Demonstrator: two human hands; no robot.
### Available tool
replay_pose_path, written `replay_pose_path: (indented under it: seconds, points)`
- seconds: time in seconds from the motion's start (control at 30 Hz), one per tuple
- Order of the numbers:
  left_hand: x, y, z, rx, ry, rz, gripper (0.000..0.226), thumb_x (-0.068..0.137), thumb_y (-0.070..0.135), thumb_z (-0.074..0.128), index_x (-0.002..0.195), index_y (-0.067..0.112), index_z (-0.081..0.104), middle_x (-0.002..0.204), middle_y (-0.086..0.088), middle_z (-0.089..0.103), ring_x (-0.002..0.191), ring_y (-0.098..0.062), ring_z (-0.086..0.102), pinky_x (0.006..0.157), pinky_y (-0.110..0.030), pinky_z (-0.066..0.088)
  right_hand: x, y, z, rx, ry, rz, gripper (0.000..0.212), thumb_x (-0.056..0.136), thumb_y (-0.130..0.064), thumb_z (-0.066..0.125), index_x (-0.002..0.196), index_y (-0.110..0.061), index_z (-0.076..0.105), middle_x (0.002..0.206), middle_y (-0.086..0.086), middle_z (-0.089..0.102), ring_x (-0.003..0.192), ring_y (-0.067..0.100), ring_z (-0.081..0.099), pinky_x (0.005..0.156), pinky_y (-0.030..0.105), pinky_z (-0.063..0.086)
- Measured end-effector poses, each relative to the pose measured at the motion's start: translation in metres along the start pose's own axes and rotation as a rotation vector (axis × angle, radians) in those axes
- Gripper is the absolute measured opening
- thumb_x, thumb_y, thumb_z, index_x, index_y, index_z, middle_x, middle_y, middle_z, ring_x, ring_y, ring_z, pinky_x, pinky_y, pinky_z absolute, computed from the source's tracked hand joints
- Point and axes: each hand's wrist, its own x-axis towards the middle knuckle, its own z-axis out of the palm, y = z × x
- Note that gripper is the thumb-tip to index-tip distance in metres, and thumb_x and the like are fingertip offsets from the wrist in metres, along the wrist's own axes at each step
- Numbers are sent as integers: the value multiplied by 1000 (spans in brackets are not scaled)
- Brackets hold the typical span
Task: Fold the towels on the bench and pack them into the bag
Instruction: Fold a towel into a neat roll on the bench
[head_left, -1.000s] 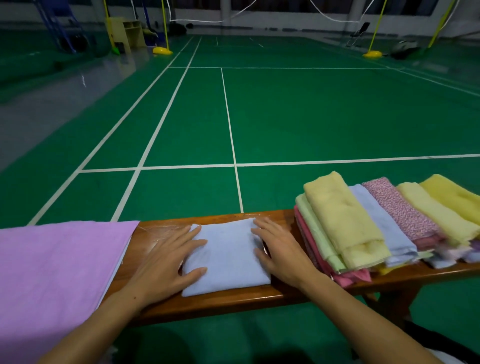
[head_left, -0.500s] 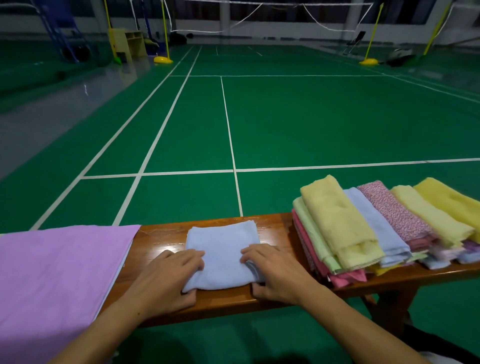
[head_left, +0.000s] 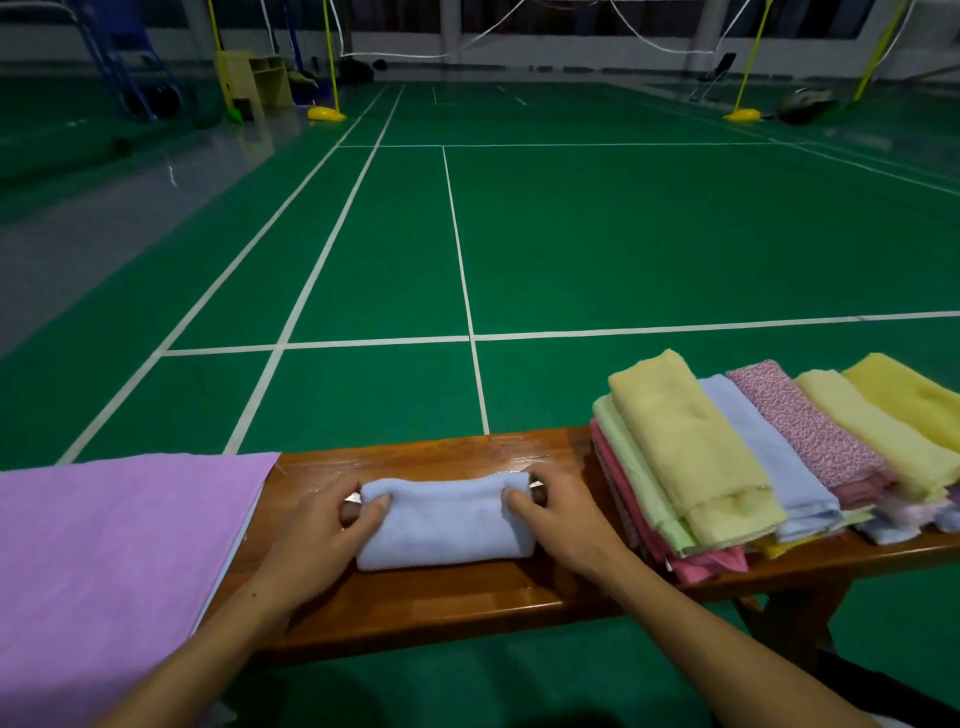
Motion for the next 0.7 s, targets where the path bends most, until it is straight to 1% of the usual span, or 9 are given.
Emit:
replay_pose_path:
  seconds: [0.1, 0.2, 0.27, 0.33, 0.43, 0.5, 0.53, 0.63, 0.7]
  points:
    - [5, -4, 5, 126, 3, -50, 24, 99, 55, 62, 95, 31, 67, 66, 8, 70, 64, -9, 66, 57, -33, 50, 2, 4, 7, -21, 56, 54, 27, 94, -44, 65, 88, -18, 60, 78, -5, 63, 72, 14, 60, 65, 39, 49]
    - [9, -8, 8, 368, 23, -107, 24, 98, 59, 60, 95, 35, 61, 67, 9, 66, 66, -9, 63, 57, -30, 49, 4, -1, 10, -135, 113, 85, 28, 94, -51, 67, 100, -26, 59, 85, -10, 65, 77, 9, 62, 60, 29, 43]
    - [11, -4, 7, 414, 52, -112, 23, 97, 59, 61, 98, 37, 57, 77, 12, 66, 71, -7, 63, 58, -25, 48, 4, -6, 10, -265, 113, 113, 35, 95, -59, 62, 108, -27, 59, 97, -9, 66, 85, 14, 64, 64, 31, 44]
    - [12, -1, 7, 438, 123, -10, 20, 97, 59, 63, 102, 40, 57, 93, 19, 66, 82, -3, 62, 63, -21, 49, 5, -11, 10, -453, 139, 114, 40, 98, -60, 56, 119, -26, 58, 111, -4, 62, 95, 21, 64, 70, 34, 45]
    - [13, -4, 14, 463, 105, 199, 32, 99, 63, 55, 123, 43, 61, 122, 25, 59, 110, 2, 54, 86, -24, 49, 8, -19, 14, -707, 240, -161, 38, 101, -48, 54, 130, -23, 60, 129, 6, 59, 113, 29, 60, 87, 40, 51]
    - [12, -5, 22, 481, -7, 249, 45, 101, 68, 47, 137, 43, 59, 137, 25, 55, 125, 1, 49, 99, -28, 47, 7, -20, 23, -726, 149, -416, 40, 103, -46, 48, 136, -26, 59, 145, 6, 56, 131, 30, 53, 106, 46, 46]
    - [12, -4, 26, 491, -48, 254, 50, 102, 70, 43, 141, 43, 57, 143, 23, 53, 130, -1, 48, 104, -30, 46, 6, -19, 28, -722, 38, -465, 45, 106, -49, 41, 141, -26, 56, 152, 6, 52, 141, 30, 45, 115, 49, 40]
    - [13, -9, 26, 536, -97, 218, 60, 100, 77, 35, 145, 43, 55, 147, 19, 53, 132, -4, 47, 107, -32, 45, 4, -12, 29, -740, -224, -318, 58, 111, -52, 23, 159, -22, 37, 160, 4, 44, 146, 29, 36, 120, 52, 32]
    - [16, -11, 22, 546, -93, 153, 66, 96, 83, 33, 144, 44, 56, 143, 19, 55, 127, -4, 49, 102, -33, 49, 7, -7, 20, -774, -222, -257, 54, 112, -47, 23, 158, -21, 37, 156, 6, 47, 137, 30, 41, 111, 50, 40]
